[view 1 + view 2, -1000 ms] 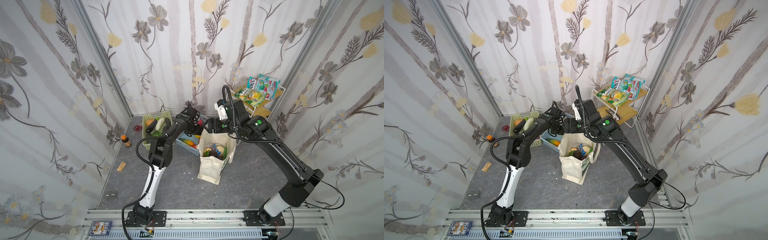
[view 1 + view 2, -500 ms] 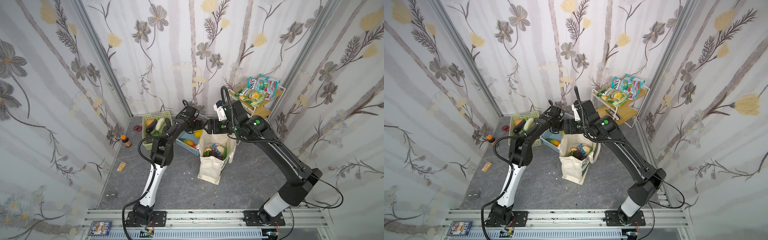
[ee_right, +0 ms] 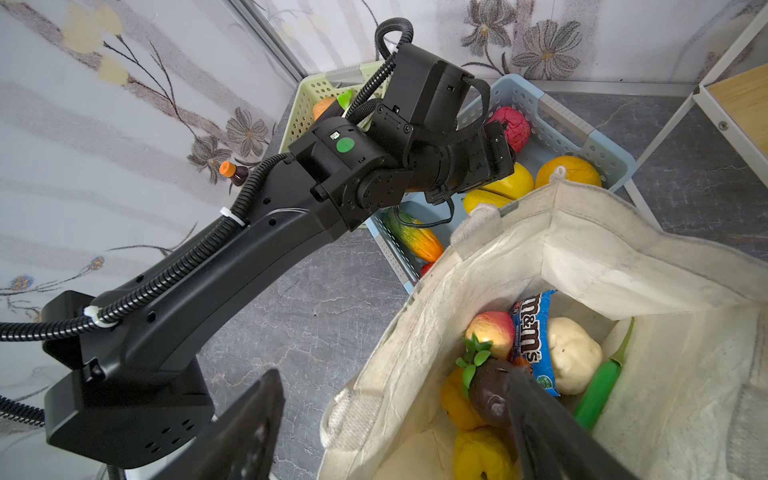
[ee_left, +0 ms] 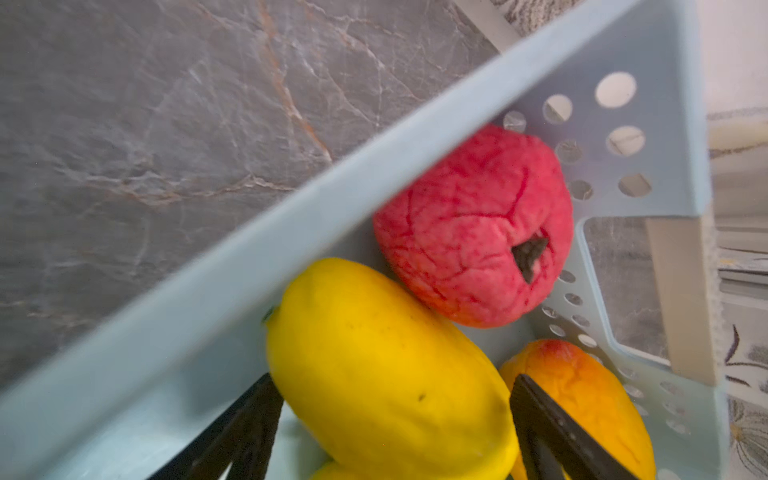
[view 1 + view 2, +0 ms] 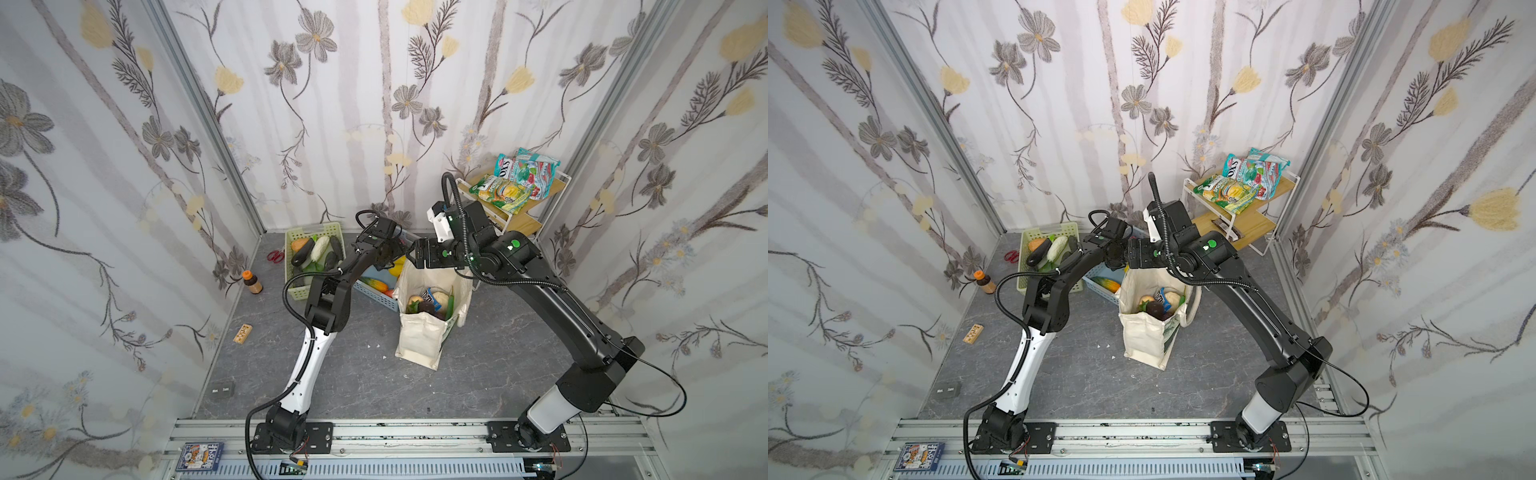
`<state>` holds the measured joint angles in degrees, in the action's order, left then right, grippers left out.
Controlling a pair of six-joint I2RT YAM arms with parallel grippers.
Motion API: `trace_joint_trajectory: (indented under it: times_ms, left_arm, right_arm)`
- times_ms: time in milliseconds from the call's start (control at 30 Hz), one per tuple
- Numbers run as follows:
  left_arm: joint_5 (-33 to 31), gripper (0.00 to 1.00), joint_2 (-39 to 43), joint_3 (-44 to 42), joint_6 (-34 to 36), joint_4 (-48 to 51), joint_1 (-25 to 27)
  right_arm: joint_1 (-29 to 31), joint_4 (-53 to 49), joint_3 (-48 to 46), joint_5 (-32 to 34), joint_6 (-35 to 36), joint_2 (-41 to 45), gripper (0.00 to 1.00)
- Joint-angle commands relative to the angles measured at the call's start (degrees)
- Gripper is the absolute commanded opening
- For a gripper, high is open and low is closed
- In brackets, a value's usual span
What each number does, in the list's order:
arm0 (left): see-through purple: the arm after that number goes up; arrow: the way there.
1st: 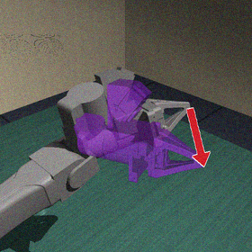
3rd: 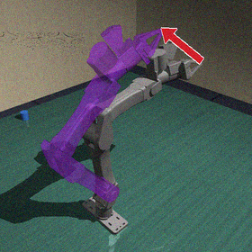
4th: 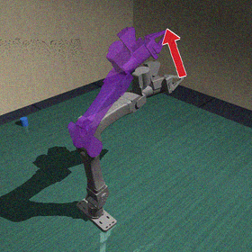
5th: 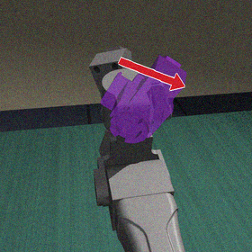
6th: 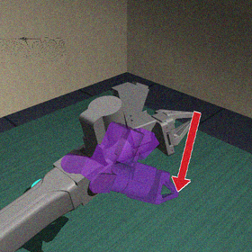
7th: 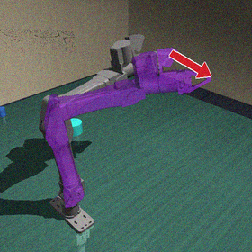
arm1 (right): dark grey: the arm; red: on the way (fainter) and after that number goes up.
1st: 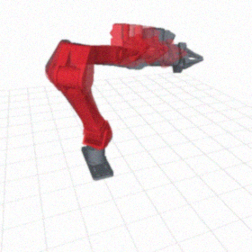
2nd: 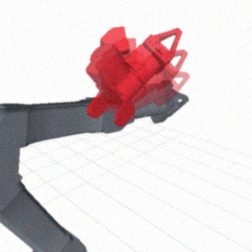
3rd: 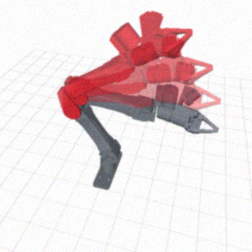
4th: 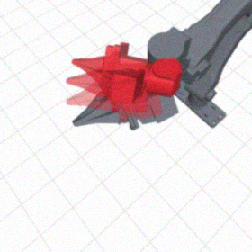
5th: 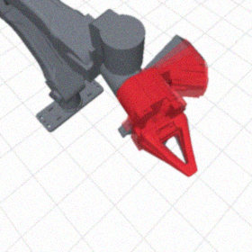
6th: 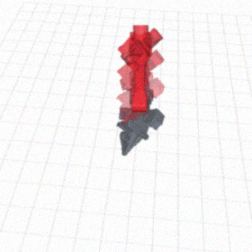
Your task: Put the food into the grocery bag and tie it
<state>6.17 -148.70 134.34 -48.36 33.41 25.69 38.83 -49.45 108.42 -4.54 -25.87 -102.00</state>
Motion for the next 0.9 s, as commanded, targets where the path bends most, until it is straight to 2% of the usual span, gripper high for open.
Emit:
trace_joint_trajectory:
  times_ms: [0, 167, 400, 633, 867]
  left_arm:
    - [-3.40, 0.87, -1.29, 1.05, -2.35, 0.80, 0.41]
    - [-3.36, 0.82, -4.17, 2.87, -3.06, 1.17, 0.33]
    - [-4.47, 0.62, -2.95, 2.07, -1.09, 0.49, 0.32]
    - [-3.89, 0.53, 0.47, 0.28, -0.44, -2.43, 0.36]
    - [-3.99, 0.51, 2.82, -1.59, 0.62, -3.66, 0.31]
  right_arm:
    - [0.03, -0.30, -0.05, 0.16, 0.47, 0.41, 0.84]
    - [0.08, -0.21, -0.42, 0.10, 0.56, 0.90, 0.84]
    - [0.09, 0.30, -2.11, 0.58, 0.56, 2.23, 0.84]
    - [0.09, 0.67, -2.37, 0.40, 0.83, 2.21, 0.84]
    - [-0.04, 0.75, -2.60, 0.35, 1.18, 2.28, 0.84]
